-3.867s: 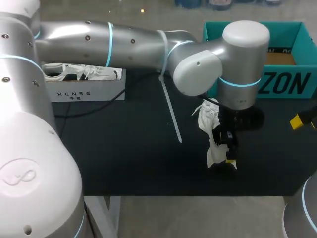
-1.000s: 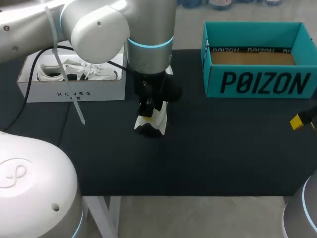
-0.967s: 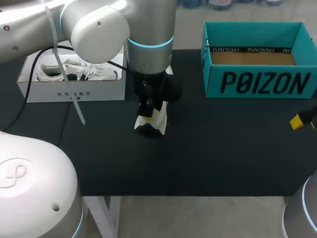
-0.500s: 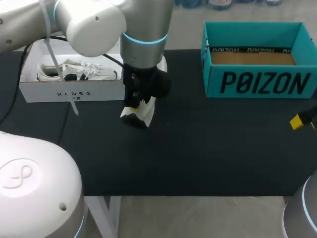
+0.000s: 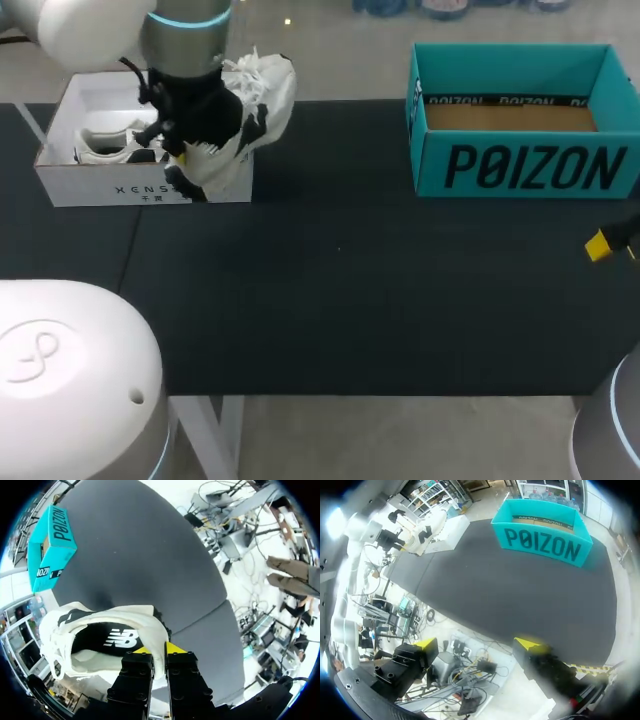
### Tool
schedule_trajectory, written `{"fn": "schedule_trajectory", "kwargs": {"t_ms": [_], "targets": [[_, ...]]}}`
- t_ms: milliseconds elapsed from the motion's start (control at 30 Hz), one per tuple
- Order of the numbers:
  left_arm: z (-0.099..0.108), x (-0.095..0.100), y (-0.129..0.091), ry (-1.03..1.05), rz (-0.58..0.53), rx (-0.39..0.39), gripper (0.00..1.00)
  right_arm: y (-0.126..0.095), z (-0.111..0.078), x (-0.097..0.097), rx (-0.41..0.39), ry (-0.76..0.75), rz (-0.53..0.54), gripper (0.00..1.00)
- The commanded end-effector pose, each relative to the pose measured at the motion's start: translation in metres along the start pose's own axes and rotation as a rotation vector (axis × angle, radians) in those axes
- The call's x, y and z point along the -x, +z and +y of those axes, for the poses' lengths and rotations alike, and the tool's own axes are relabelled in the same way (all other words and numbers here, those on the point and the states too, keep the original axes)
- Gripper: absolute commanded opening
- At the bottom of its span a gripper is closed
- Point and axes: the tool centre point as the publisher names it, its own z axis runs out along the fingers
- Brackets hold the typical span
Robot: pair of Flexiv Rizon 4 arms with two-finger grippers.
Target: Take the shoe out of the shoebox, open the shoe tongue, remove and reinsert the insole, then place the shoe into the shoebox
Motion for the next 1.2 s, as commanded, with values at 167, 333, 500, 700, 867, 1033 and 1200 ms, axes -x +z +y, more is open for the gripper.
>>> {"fn": "schedule_trajectory", "kwargs": {"t_ms": [167, 333, 500, 700, 867, 1033, 1200], "targets": [[0.133, -0.005, 0.016, 0.214, -0.108, 0.016, 0.00, 0.001, 0.001, 0.001, -0.004, 0.002, -0.001, 1.00], [0.177, 0.000, 0.026, 0.406, -0.120, 0.075, 0.00, 0.001, 0.001, 0.001, -0.004, 0.002, -0.001, 1.00], [0.199, 0.000, 0.035, 0.542, -0.054, 0.052, 0.00, 0.001, 0.001, 0.001, -0.004, 0.002, -0.001, 1.00], [0.199, 0.000, 0.035, 0.542, -0.054, 0.052, 0.00, 0.001, 0.001, 0.001, -0.004, 0.002, -0.001, 1.00], [0.199, 0.000, 0.035, 0.542, -0.054, 0.052, 0.00, 0.001, 0.001, 0.001, -0.004, 0.002, -0.001, 1.00], [0.199, 0.000, 0.035, 0.542, -0.054, 0.052, 0.00, 0.001, 0.001, 0.001, -0.004, 0.002, -0.001, 1.00], [0.199, 0.000, 0.035, 0.542, -0.054, 0.052, 0.00, 0.001, 0.001, 0.001, -0.004, 0.002, -0.001, 1.00]]}}
